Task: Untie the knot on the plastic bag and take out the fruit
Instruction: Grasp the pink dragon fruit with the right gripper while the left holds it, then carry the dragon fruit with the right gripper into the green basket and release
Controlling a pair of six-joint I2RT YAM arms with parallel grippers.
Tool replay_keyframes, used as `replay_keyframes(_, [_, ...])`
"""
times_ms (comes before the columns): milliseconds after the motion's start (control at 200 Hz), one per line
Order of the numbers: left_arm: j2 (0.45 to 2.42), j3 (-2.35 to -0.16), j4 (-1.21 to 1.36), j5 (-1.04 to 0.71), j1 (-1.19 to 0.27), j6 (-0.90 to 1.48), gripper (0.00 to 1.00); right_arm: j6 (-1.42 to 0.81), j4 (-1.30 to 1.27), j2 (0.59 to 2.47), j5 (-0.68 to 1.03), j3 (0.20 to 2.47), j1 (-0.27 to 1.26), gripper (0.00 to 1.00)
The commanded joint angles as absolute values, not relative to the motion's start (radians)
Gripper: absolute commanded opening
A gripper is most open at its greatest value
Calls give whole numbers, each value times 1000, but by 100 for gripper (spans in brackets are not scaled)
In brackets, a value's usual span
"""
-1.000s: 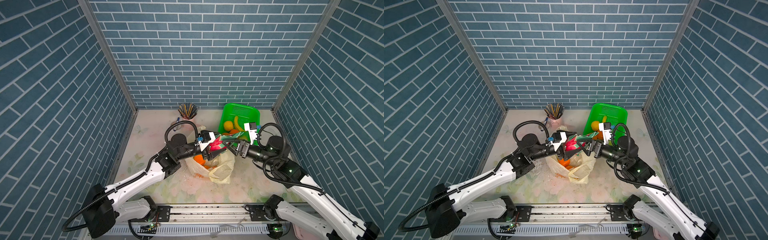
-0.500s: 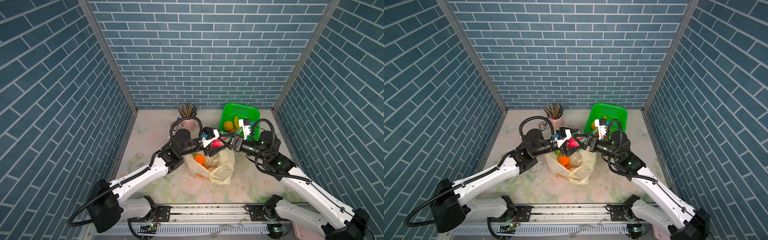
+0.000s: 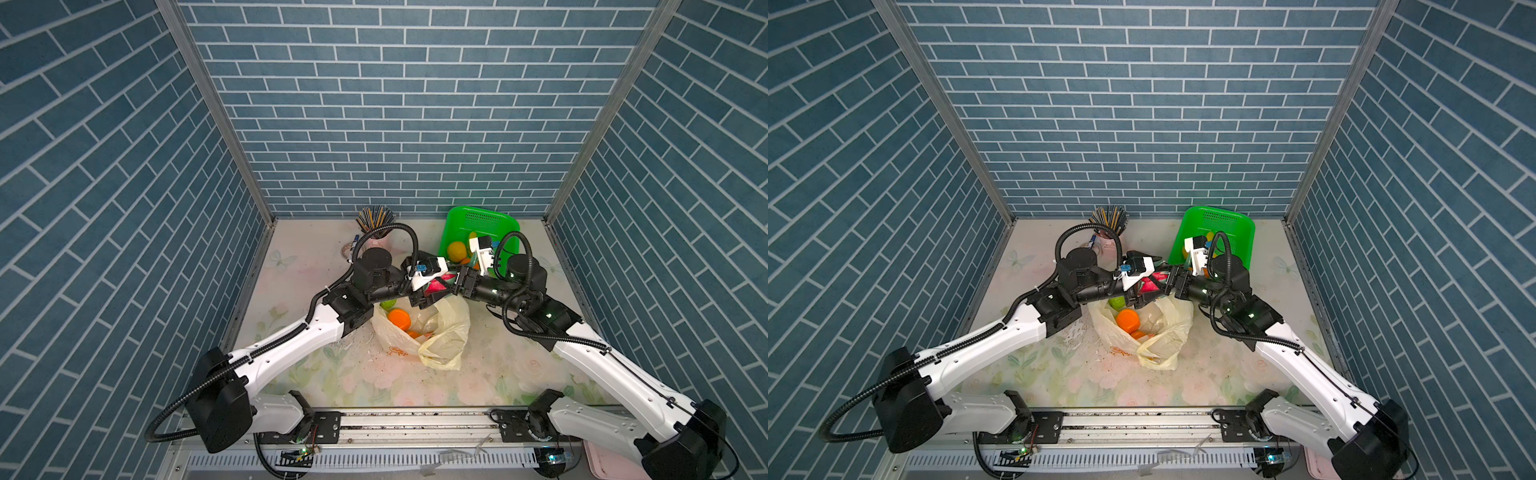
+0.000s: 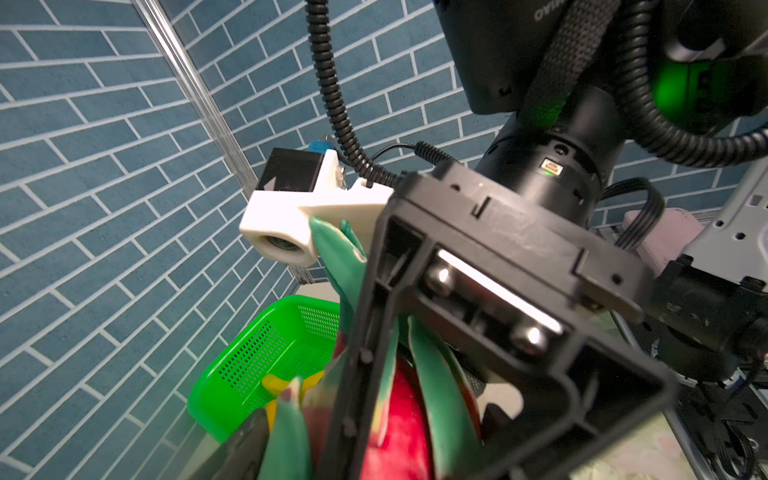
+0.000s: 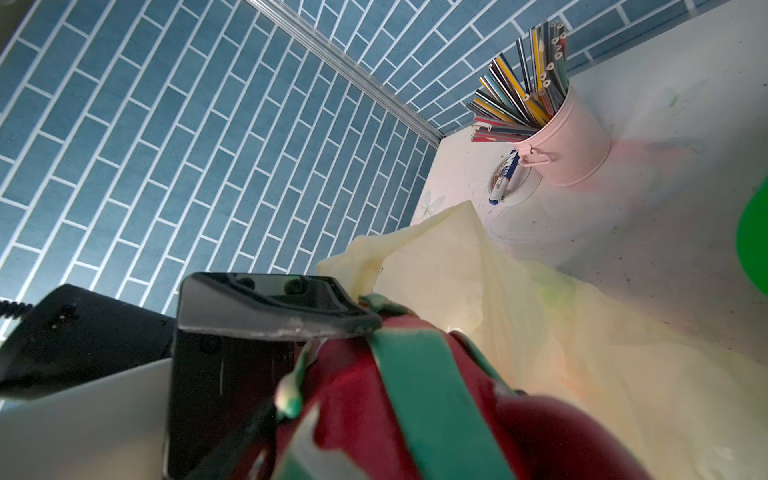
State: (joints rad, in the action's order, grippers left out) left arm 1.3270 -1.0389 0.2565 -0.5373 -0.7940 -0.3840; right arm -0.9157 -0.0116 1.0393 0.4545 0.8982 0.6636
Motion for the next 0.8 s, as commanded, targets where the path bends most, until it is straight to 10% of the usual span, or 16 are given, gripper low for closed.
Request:
replay_keyframes(0, [1333,-1095,367,-596,-823,-432,33,-926,2,1045,542,919,689,63])
replay_keyframes(155, [1325,-1085,369,-555,-823,-429,38,-925,26,1015,492,914,672,51])
replay_keyframes(395, [1284,-1033,433,-471,-826,-389,88,-940,18,978,437,914,635,43])
replay_keyframes(795, [1135,-986,416,-305,-825,-250,88,-929,24,959,420,981,514,40])
